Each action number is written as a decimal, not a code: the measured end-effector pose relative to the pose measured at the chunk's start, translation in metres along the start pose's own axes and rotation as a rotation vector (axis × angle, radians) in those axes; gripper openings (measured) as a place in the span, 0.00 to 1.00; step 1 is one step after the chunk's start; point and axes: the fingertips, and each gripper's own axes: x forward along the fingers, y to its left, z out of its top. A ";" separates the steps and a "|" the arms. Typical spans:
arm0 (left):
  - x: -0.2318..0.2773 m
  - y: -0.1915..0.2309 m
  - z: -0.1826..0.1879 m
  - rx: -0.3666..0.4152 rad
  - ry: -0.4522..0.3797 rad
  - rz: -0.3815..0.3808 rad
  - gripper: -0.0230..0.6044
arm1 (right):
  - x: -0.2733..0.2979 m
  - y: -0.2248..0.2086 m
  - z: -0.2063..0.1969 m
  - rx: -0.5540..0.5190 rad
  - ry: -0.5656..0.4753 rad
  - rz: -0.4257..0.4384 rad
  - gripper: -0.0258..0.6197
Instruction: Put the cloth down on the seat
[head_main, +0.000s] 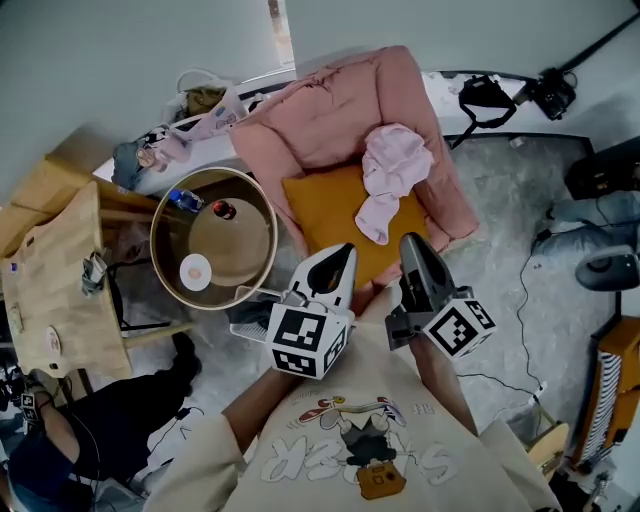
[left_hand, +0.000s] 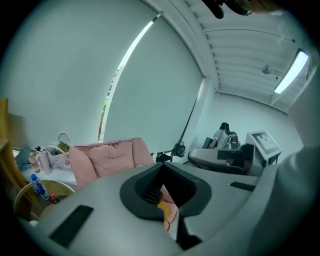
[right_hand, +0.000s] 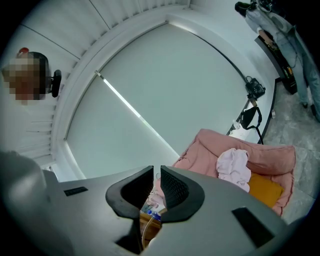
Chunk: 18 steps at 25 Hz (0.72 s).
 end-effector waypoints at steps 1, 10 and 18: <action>-0.004 -0.001 0.002 0.001 -0.004 -0.004 0.04 | 0.002 0.004 -0.001 -0.008 0.002 0.008 0.13; -0.023 -0.001 -0.002 -0.008 -0.004 -0.008 0.04 | 0.007 0.037 -0.016 -0.086 0.034 0.054 0.13; -0.038 -0.002 -0.010 -0.014 -0.008 -0.003 0.04 | 0.002 0.057 -0.032 -0.180 0.067 0.065 0.12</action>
